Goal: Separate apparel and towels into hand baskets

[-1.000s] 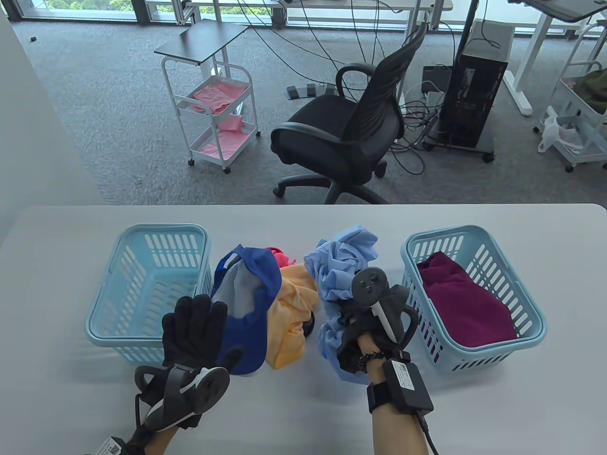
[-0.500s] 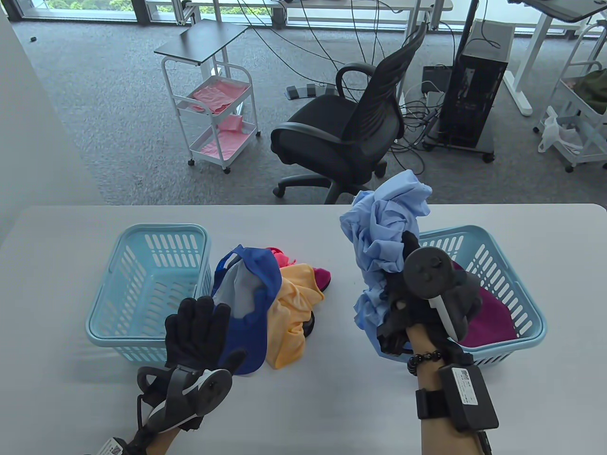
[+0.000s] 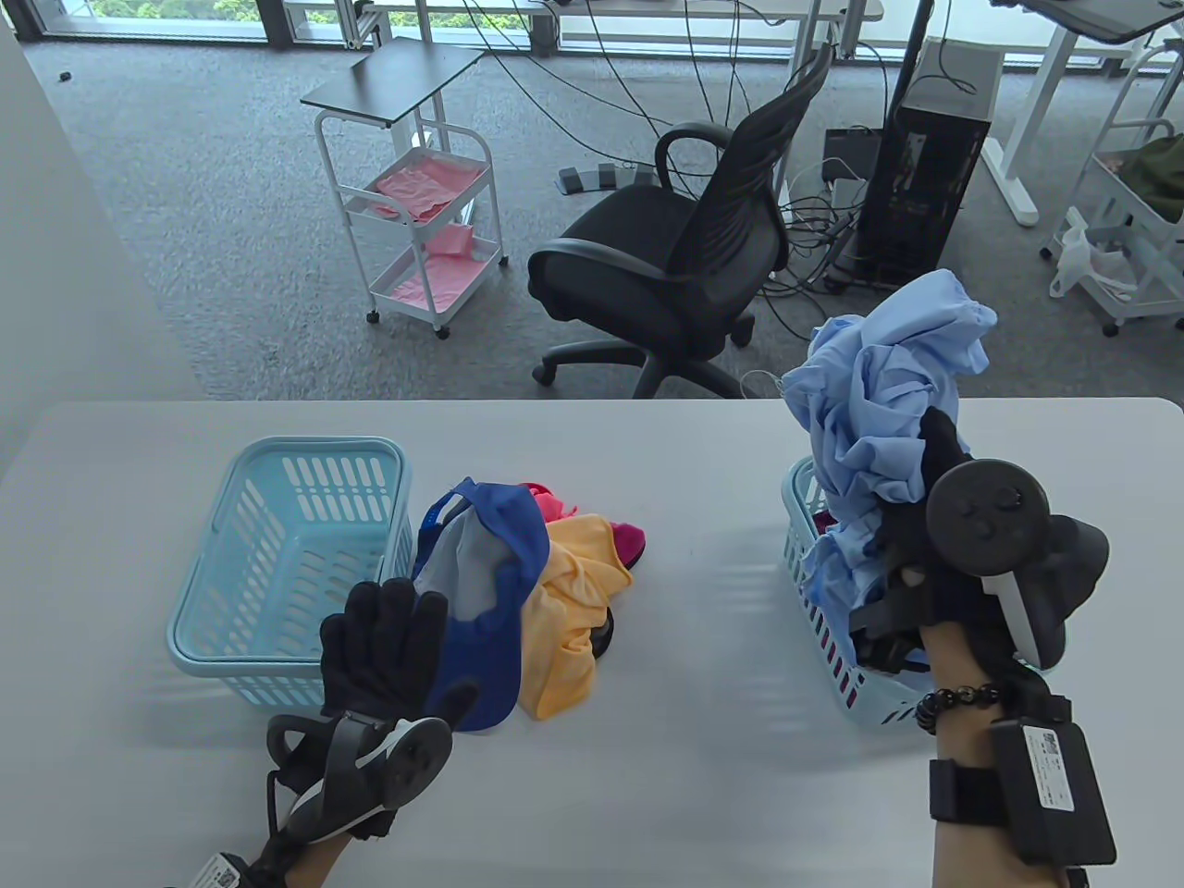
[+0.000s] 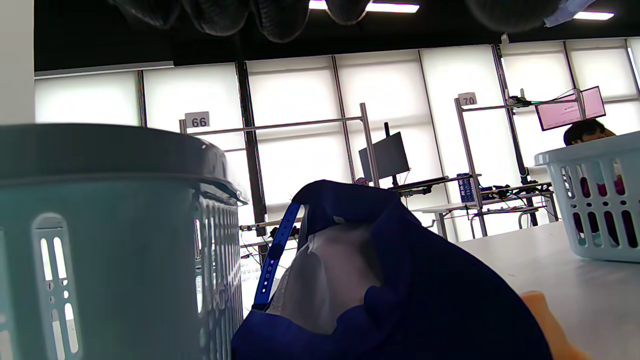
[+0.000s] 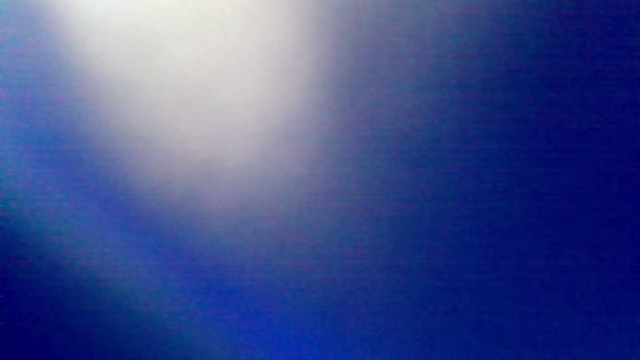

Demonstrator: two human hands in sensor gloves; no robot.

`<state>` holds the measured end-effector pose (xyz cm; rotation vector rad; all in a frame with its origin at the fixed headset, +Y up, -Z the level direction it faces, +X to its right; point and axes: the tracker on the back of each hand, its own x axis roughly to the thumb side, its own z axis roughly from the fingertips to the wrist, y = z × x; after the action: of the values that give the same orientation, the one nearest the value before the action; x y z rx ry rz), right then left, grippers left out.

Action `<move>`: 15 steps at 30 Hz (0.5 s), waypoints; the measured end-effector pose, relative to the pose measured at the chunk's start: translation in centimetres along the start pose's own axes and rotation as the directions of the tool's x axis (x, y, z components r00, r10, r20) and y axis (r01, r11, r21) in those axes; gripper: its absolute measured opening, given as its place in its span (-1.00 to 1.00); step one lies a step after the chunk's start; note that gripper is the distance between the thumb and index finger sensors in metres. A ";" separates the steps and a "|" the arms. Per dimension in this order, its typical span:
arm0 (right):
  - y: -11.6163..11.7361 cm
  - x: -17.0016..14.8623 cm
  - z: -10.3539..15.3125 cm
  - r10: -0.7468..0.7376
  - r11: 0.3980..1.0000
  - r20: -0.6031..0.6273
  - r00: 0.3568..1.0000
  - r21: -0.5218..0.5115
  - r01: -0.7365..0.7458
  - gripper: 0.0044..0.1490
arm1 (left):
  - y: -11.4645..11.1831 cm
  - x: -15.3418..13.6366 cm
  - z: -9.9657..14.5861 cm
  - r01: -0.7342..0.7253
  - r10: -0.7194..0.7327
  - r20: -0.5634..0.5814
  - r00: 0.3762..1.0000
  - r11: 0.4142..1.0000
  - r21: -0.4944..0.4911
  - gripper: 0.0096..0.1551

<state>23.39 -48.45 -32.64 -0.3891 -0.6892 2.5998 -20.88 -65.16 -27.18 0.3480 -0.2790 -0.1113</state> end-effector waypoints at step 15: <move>5.9 -5.3 -3.0 0.190 0.976 -0.107 0.976 0.128 -0.176 -0.25 | 0.2 -0.2 0.0 0.009 -0.009 -0.009 1.000 1.000 0.023 0.03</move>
<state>27.21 -54.33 -37.34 -0.5903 -0.4758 2.7467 -21.06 -64.98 -27.16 0.3722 -0.2705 -0.1157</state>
